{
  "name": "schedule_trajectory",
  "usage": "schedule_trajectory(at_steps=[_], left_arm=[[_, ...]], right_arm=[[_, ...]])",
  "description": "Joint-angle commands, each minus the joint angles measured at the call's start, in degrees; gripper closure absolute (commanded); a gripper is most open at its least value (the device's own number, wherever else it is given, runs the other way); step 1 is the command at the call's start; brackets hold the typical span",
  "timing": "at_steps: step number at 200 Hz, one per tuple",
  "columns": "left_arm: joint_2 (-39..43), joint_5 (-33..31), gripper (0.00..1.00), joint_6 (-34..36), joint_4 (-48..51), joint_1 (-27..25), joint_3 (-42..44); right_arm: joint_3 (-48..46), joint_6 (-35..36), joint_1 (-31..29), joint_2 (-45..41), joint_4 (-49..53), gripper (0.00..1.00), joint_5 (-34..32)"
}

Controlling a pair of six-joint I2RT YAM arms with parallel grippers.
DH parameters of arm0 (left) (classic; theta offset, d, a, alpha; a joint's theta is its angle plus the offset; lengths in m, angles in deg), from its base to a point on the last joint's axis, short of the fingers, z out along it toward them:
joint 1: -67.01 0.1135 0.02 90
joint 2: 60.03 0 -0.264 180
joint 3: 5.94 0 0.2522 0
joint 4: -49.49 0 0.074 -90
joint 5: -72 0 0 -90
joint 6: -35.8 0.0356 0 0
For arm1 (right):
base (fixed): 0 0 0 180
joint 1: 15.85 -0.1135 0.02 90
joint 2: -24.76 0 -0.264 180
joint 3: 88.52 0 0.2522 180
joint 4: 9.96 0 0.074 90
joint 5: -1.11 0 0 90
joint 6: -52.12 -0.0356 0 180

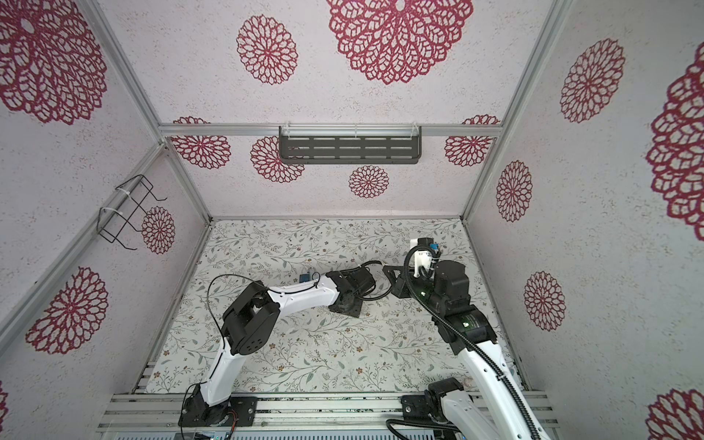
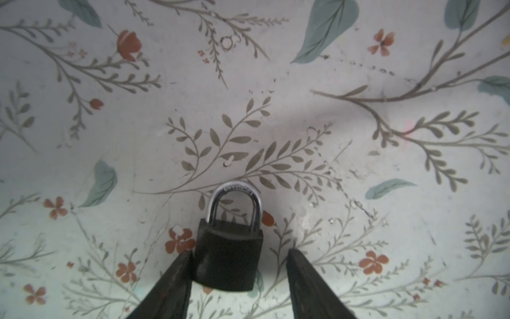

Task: Unlock with the key
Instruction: 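Lower the left gripper onto the small dark padlock while the right holds the key, then close the left gripper on the dark padlock body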

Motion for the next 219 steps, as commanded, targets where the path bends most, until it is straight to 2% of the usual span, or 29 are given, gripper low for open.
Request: schedule_trajectory(at_steps=[1, 67, 129, 219], left_arm=[[-2.58, -3.26, 0.42, -1.74, 3.98, -0.04, -1.01], [-4.50, -4.02, 0.46, -1.95, 5.70, 0.23, -2.77], [-6.28, -5.17, 0.54, -2.04, 7.72, 0.74, -3.42], [-4.56, -6.09, 0.74, -3.50, 9.12, 0.92, -4.24]], right_arm=[[0.89, 1.38, 0.44, -0.70, -1.26, 1.00, 0.07], [1.79, 0.86, 0.56, 0.11, -1.58, 1.00, 1.15], [1.40, 0.77, 0.54, -0.03, -2.16, 1.00, 2.09], [2.41, 0.31, 0.63, 0.41, -1.73, 1.00, 2.57]])
